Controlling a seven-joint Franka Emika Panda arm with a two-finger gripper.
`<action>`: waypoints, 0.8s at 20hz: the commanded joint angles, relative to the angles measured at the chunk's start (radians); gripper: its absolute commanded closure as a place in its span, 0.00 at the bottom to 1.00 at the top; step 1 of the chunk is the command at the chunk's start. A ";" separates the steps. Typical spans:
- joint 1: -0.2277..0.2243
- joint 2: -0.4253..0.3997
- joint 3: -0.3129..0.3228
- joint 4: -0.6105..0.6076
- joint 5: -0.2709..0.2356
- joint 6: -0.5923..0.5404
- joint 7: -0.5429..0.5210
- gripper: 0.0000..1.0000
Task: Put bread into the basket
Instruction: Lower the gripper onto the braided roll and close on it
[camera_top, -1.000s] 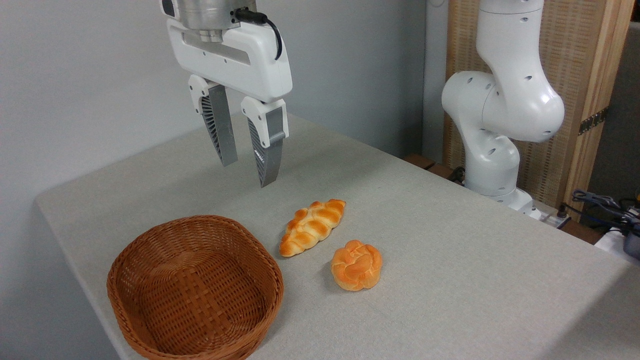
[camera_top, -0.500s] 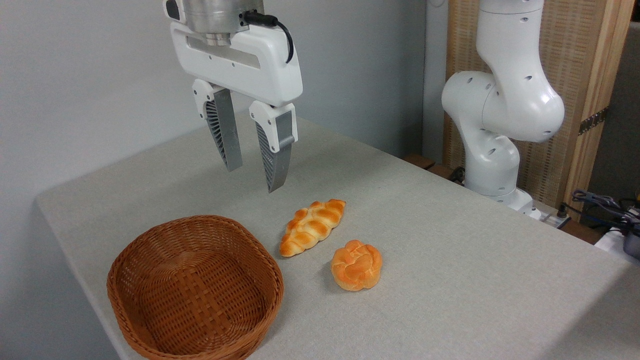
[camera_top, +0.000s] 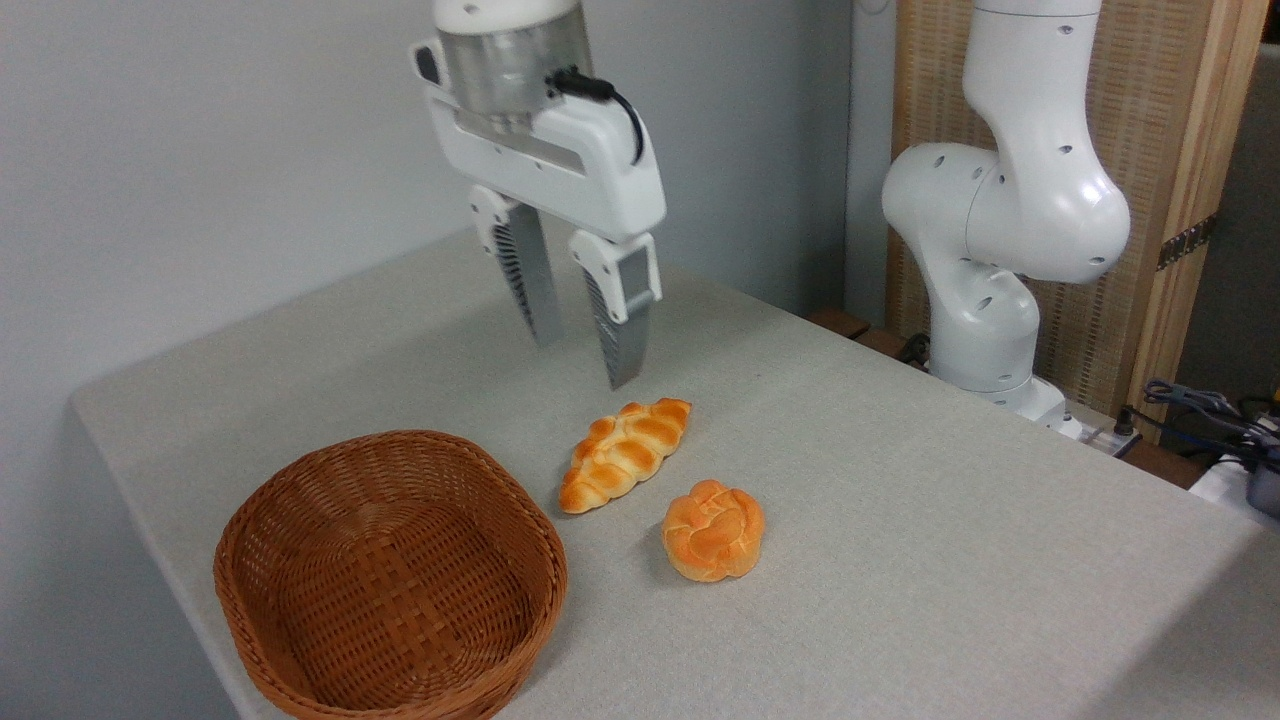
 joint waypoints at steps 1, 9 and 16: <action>0.050 -0.109 -0.106 -0.229 -0.022 0.116 0.018 0.00; 0.053 -0.117 -0.166 -0.417 -0.105 0.266 -0.056 0.00; 0.050 -0.105 -0.169 -0.506 -0.180 0.403 -0.097 0.00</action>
